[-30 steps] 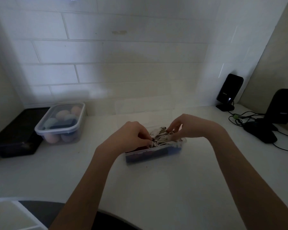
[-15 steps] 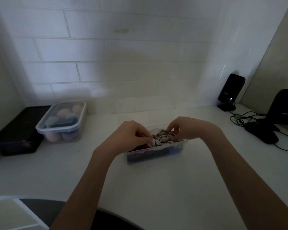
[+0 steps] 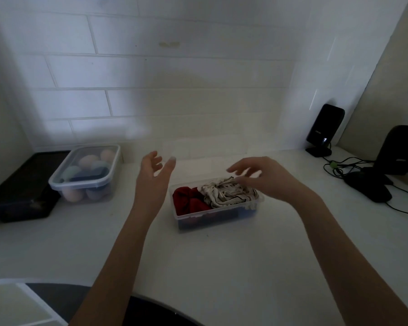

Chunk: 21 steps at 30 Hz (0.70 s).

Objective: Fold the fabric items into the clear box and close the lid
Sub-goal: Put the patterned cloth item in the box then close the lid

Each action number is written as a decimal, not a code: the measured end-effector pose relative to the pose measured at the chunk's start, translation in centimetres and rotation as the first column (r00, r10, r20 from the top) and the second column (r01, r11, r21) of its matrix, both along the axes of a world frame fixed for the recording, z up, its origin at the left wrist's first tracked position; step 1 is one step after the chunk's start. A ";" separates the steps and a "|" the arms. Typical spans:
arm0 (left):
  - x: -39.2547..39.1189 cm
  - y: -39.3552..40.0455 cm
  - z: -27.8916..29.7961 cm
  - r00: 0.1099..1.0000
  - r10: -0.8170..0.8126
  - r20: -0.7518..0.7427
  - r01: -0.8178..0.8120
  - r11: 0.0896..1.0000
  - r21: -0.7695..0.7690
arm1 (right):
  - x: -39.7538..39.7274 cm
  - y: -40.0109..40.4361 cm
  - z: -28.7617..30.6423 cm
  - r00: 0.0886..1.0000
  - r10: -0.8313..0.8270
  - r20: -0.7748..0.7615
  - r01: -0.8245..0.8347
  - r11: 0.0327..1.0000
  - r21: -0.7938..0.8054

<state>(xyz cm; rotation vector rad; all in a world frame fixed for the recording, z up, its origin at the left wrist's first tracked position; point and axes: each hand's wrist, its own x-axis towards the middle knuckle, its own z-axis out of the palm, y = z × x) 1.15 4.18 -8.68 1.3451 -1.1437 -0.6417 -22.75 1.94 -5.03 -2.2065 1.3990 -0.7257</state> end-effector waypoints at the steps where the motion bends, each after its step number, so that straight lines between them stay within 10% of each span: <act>1: -0.3 -0.1 -0.1 0.999 -0.044 -0.015 0.045 0.999 0.029 | 0.9 0.3 -0.3 0.998 0.066 -0.002 -0.066 0.998 0.013; 15: -1.2 -0.2 -0.4 0.968 -0.129 -0.215 0.118 0.991 -0.066 | 5.6 -0.5 -1.6 0.926 0.190 -0.326 -0.172 0.981 0.085; 21: -0.9 0.4 -0.5 0.934 -0.192 -0.301 0.174 0.981 -0.087 | 0.2 0.8 0.9 0.939 -0.032 0.343 0.006 0.997 0.077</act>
